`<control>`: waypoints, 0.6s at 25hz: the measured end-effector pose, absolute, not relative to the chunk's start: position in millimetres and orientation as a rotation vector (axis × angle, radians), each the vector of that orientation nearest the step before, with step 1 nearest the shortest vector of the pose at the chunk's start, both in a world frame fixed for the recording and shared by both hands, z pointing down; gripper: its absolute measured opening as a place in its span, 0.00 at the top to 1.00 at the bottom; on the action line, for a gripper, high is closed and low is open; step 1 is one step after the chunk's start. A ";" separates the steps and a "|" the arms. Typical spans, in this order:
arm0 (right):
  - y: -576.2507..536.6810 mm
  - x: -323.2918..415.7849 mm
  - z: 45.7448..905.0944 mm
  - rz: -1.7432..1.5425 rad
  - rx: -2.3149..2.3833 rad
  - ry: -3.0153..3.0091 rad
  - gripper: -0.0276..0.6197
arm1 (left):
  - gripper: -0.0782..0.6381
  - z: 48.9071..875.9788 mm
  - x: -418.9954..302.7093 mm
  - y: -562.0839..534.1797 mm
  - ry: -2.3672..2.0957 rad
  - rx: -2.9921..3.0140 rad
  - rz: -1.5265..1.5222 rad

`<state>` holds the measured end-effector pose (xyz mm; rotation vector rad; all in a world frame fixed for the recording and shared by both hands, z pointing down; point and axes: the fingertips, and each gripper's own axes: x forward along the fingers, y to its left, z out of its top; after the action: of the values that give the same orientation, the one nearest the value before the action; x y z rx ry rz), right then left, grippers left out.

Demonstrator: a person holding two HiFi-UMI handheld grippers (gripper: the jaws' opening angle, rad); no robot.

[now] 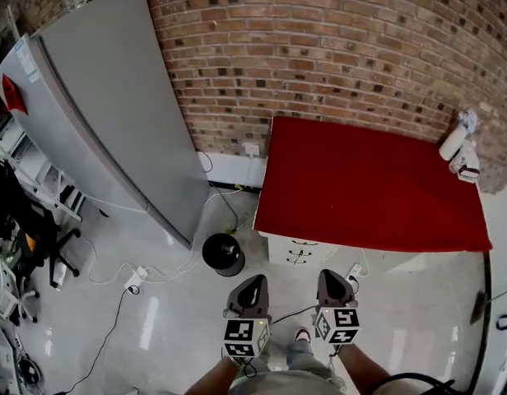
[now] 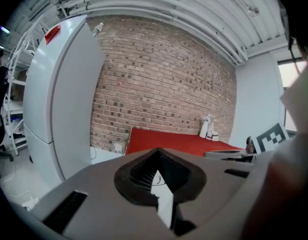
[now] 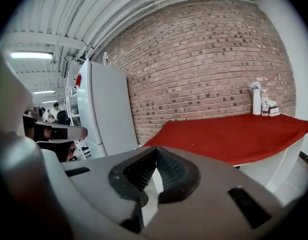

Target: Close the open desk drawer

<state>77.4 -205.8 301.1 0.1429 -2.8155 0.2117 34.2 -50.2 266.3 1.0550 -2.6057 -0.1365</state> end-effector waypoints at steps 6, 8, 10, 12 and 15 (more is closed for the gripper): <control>-222.1 81.1 245.2 0.209 0.187 -2.862 0.96 | 0.88 206.1 18.5 -56.2 -2.678 1.081 -0.173; -221.9 84.1 236.7 0.217 0.203 -2.872 0.96 | 0.88 191.6 16.6 -56.7 -2.705 1.098 -0.165; -220.0 84.5 230.1 0.224 0.218 -2.884 0.96 | 0.88 182.5 12.6 -55.9 -2.722 1.101 -0.171; -218.0 82.2 225.8 0.211 0.216 -2.897 0.96 | 0.88 179.1 9.0 -57.5 -2.728 1.107 -0.180; -213.6 80.9 231.0 0.194 0.211 -2.888 0.96 | 0.88 187.7 7.7 -57.9 -2.710 1.096 -0.170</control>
<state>80.9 -213.6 231.0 0.2112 -2.8877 0.1938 7.7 -57.9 187.7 1.0964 -2.7097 -0.1700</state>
